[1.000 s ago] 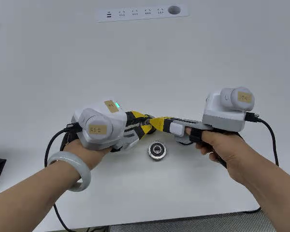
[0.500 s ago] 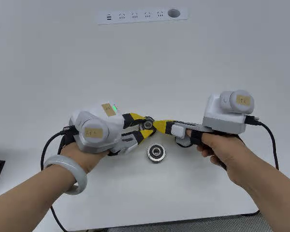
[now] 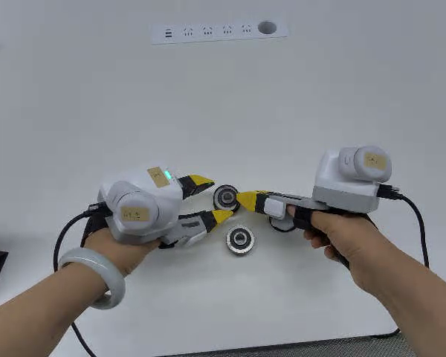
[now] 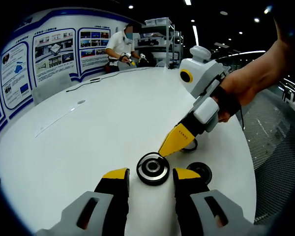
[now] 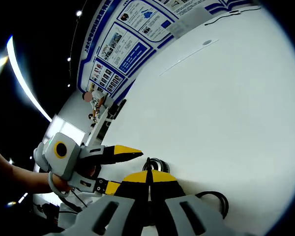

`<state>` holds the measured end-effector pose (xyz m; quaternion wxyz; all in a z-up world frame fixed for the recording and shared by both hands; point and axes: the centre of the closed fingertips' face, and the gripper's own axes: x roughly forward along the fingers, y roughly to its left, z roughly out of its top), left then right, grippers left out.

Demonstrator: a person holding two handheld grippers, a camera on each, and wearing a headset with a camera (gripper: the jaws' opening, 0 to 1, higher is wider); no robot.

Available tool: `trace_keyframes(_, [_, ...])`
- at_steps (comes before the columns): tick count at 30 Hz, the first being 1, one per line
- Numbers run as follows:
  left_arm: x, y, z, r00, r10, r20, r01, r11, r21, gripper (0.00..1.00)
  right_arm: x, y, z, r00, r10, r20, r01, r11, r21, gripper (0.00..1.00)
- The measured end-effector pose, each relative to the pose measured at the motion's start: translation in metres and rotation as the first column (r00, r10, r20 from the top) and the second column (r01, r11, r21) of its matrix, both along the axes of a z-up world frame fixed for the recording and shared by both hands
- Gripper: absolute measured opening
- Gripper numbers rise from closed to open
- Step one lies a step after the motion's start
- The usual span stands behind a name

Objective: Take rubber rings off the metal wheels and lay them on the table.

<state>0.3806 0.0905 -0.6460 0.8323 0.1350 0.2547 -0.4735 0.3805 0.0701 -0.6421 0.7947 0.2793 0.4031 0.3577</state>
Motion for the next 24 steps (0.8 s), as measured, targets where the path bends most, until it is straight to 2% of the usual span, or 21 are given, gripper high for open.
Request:
trace_keyframes(16, [-0.005, 0.019, -0.003, 0.999, 0.048, -0.021, -0.048, 0.999, -0.011, 0.51, -0.006, 0.007, 0.008, 1.000, 0.022, 0.012, -0.022, 0.999, 0.034, 0.02])
trace_keyframes(24, [-0.007, 0.025, -0.004, 0.998, 0.059, -0.022, -0.059, 0.998, -0.008, 0.51, -0.008, 0.007, 0.017, 1.000, 0.020, 0.023, -0.021, 0.998, 0.053, 0.02])
